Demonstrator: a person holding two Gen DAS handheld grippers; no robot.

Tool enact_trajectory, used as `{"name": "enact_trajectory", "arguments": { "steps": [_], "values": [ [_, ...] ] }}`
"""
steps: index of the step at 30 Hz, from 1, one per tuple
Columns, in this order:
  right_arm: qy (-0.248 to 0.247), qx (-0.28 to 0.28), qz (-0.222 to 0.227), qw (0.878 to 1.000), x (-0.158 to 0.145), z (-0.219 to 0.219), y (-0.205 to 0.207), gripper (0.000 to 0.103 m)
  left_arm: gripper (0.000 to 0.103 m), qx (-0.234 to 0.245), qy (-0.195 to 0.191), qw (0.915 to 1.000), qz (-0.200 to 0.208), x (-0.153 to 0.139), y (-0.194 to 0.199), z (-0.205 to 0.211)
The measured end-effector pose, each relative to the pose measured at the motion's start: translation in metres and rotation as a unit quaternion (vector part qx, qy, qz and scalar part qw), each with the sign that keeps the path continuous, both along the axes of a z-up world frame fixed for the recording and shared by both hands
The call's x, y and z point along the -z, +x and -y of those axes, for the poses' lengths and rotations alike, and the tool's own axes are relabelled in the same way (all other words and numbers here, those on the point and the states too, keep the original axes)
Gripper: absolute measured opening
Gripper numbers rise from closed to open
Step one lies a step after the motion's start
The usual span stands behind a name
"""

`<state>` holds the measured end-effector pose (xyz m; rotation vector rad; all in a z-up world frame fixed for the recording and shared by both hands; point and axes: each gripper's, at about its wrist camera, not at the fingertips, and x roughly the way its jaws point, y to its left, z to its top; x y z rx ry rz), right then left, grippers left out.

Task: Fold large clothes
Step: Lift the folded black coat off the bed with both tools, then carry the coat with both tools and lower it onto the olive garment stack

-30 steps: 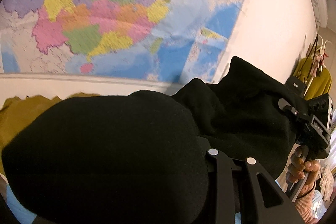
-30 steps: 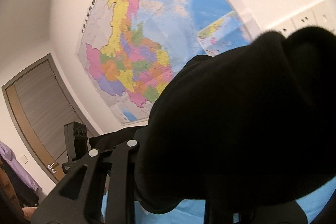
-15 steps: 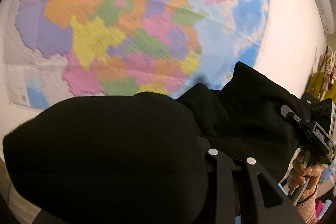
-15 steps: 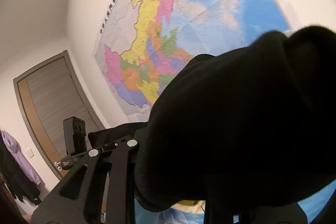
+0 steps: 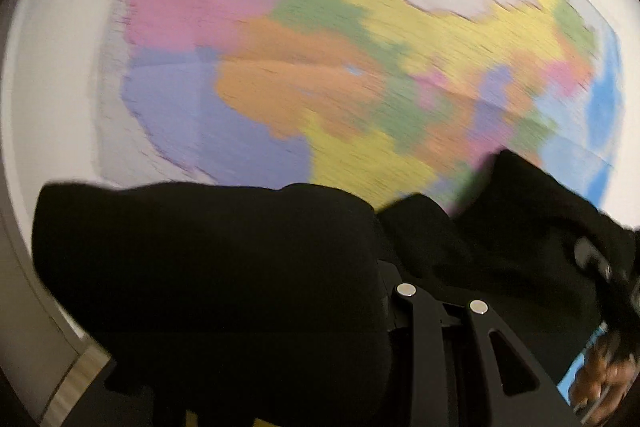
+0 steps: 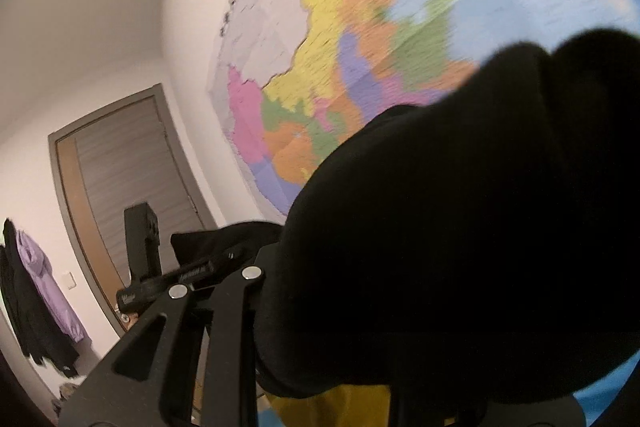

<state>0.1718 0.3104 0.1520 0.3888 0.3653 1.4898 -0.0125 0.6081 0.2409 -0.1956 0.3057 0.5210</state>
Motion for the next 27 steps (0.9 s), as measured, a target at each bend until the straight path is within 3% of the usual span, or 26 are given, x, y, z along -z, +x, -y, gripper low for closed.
{"name": "enact_trajectory", "arguments": {
  "steps": [2, 3, 5, 7, 8, 10, 12, 15, 18, 20, 22, 25, 27],
  "values": [
    [-0.018, -0.037, -0.012, 0.999, 0.034, -0.024, -0.005, 0.025, 0.032, -0.024, 0.001, 0.9996, 0.014, 0.018, -0.012, -0.026],
    [-0.038, -0.052, -0.015, 0.998, 0.054, -0.034, -0.009, 0.026, 0.033, -0.039, -0.007, 0.9992, 0.012, 0.041, -0.02, -0.043],
    [-0.11, -0.082, -0.029, 0.99, 0.107, -0.056, -0.017, 0.028, 0.033, -0.06, -0.03, 0.9974, -0.027, 0.091, -0.029, -0.071],
    [-0.213, -0.112, -0.054, 0.969, 0.173, -0.075, -0.025, 0.03, 0.032, -0.088, -0.095, 0.9876, -0.088, 0.164, -0.041, -0.105],
    [-0.244, -0.116, -0.064, 0.961, 0.193, -0.078, -0.027, 0.033, 0.031, -0.094, -0.129, 0.9822, -0.1, 0.187, -0.046, -0.117],
    [-0.245, -0.127, -0.095, 0.956, 0.219, -0.067, -0.023, 0.037, 0.032, -0.093, -0.204, 0.9703, -0.091, 0.231, -0.066, -0.136],
    [-0.225, -0.135, -0.123, 0.957, 0.22, -0.043, -0.01, 0.048, 0.036, -0.085, -0.215, 0.9705, -0.068, 0.235, -0.078, -0.138],
    [-0.217, -0.127, -0.107, 0.962, 0.207, -0.009, 0.002, 0.056, 0.039, -0.076, -0.198, 0.9747, -0.071, 0.226, -0.083, -0.134],
    [-0.211, -0.101, -0.121, 0.965, 0.209, 0.025, 0.021, 0.059, 0.04, -0.074, -0.189, 0.9763, -0.076, 0.221, -0.083, -0.129],
    [-0.201, -0.079, -0.145, 0.966, 0.21, 0.024, 0.038, 0.062, 0.041, -0.079, -0.178, 0.978, -0.076, 0.219, -0.085, -0.124],
    [-0.186, -0.053, -0.171, 0.966, 0.205, 0.024, 0.064, 0.073, 0.041, -0.086, -0.165, 0.9795, -0.077, 0.218, -0.085, -0.112],
    [-0.18, -0.042, -0.183, 0.966, 0.206, 0.022, 0.073, 0.075, 0.041, -0.093, -0.144, 0.9817, -0.083, 0.216, -0.084, -0.103],
    [-0.177, -0.05, -0.176, 0.967, 0.198, 0.001, 0.049, 0.075, 0.041, -0.097, -0.129, 0.9829, -0.089, 0.218, -0.081, -0.1]
  ]
}}
